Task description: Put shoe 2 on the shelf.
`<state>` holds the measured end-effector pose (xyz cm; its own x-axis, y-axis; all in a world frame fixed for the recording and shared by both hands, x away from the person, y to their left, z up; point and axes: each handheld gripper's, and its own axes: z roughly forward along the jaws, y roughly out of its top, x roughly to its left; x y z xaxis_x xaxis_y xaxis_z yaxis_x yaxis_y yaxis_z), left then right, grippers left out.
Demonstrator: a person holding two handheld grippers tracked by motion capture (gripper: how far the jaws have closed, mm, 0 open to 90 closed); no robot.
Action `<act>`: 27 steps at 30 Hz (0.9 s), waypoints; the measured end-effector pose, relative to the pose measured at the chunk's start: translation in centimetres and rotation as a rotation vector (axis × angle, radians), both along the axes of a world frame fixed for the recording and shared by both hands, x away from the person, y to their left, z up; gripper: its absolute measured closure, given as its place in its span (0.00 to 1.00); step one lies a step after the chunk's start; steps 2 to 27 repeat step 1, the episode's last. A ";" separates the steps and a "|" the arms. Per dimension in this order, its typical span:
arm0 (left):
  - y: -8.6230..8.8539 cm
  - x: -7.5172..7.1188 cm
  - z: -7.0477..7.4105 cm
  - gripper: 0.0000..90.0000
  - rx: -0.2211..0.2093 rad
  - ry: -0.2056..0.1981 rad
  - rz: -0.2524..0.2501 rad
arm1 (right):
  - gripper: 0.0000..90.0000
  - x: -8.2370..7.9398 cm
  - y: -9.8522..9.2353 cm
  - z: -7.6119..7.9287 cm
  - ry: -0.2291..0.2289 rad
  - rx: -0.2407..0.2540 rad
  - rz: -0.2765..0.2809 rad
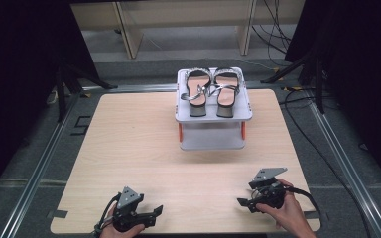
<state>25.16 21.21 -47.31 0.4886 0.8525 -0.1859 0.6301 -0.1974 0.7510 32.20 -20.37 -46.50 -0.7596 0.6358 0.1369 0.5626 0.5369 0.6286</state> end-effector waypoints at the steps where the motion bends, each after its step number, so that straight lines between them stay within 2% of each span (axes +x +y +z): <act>1: 0.0 0.0 0.0 0.21 0.000 -0.001 -0.001 | 0.28 0.0 0.0 0.0 0.002 -0.002 -0.003; 27: 0.0 0.0 0.0 0.21 0.000 -0.001 -0.001 | 0.28 0.0 0.0 0.0 0.002 -0.002 -0.003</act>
